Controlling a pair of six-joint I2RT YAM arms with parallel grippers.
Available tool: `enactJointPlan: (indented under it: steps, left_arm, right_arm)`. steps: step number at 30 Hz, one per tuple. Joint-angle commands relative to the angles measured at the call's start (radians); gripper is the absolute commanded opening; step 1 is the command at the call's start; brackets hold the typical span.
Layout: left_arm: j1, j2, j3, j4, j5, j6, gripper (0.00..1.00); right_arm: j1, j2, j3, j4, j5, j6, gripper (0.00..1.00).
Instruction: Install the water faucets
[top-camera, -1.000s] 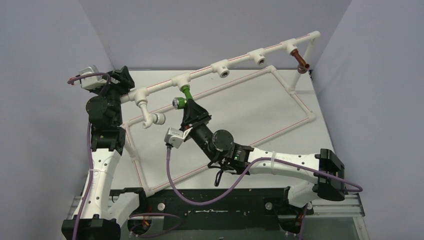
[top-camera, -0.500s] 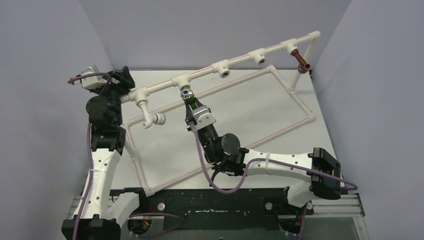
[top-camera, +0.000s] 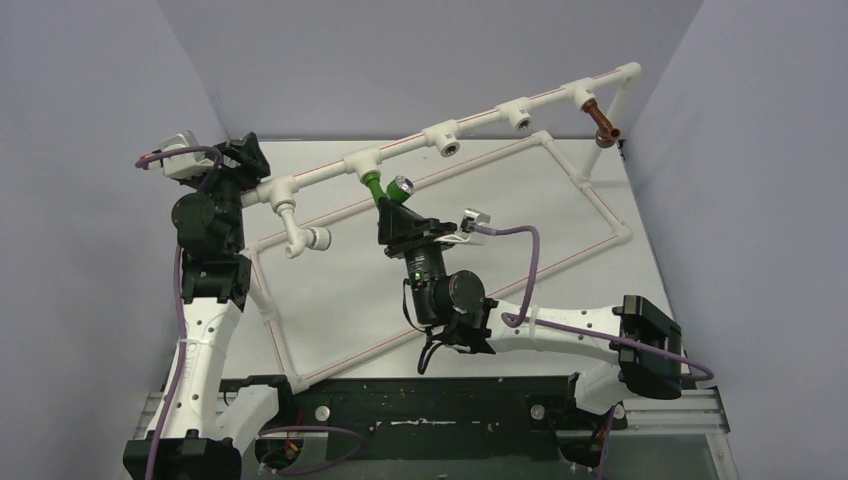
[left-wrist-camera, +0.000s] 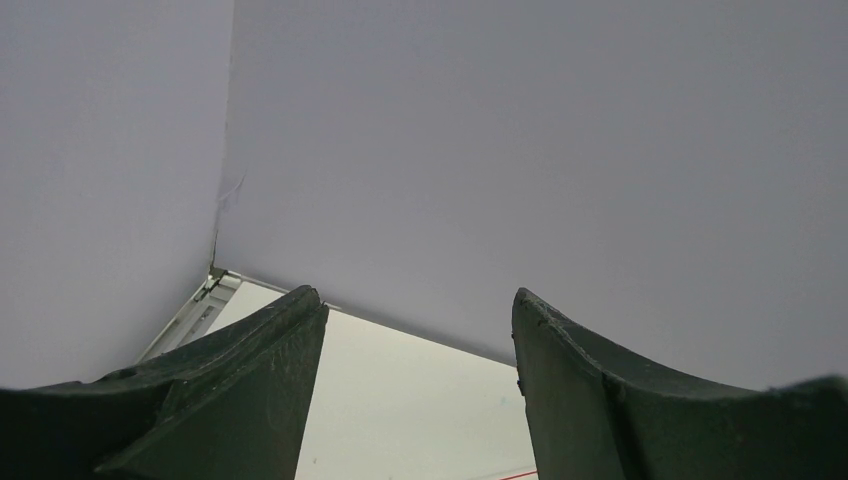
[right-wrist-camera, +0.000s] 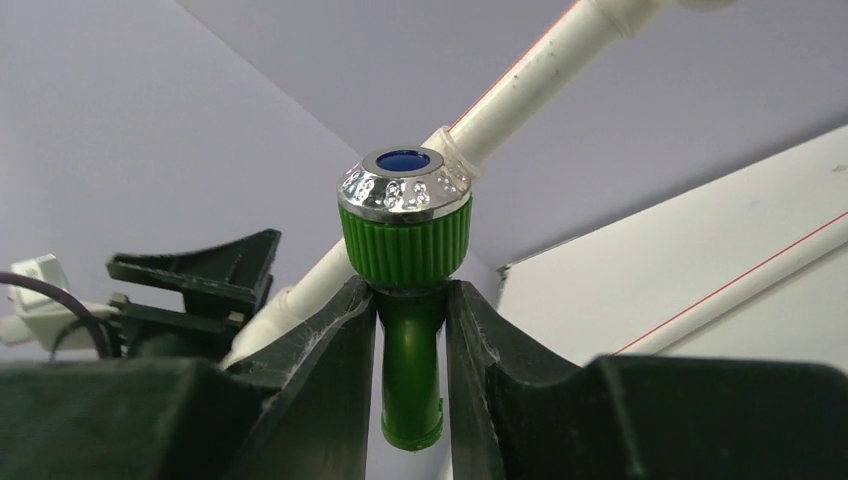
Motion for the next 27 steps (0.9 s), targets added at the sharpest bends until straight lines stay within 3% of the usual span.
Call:
enactJointPlan:
  steps: [1,6,15,24,27]
  left_arm:
    - [0.022,0.062,-0.104,-0.337,0.011,0.001,0.66]
    - [0.022,0.060,-0.105,-0.335,0.012,0.000,0.66]
    - [0.023,0.061,-0.106,-0.334,0.012,-0.001,0.66]
    - [0.022,0.062,-0.105,-0.335,0.009,0.000,0.66]
    - [0.022,0.062,-0.104,-0.337,0.006,0.001,0.66]
  right_arm:
    - [0.004,-0.040,-0.034,-0.027,0.044,0.437,0.00]
    - [0.008,-0.061,-0.059,-0.086,0.033,0.717,0.00]
    - [-0.004,-0.138,-0.018,-0.399,-0.035,1.193,0.00]
    - [-0.002,-0.150,0.003,-0.491,-0.101,1.327,0.00]
    - [-0.003,-0.162,-0.012,-0.497,-0.103,1.309,0.17]
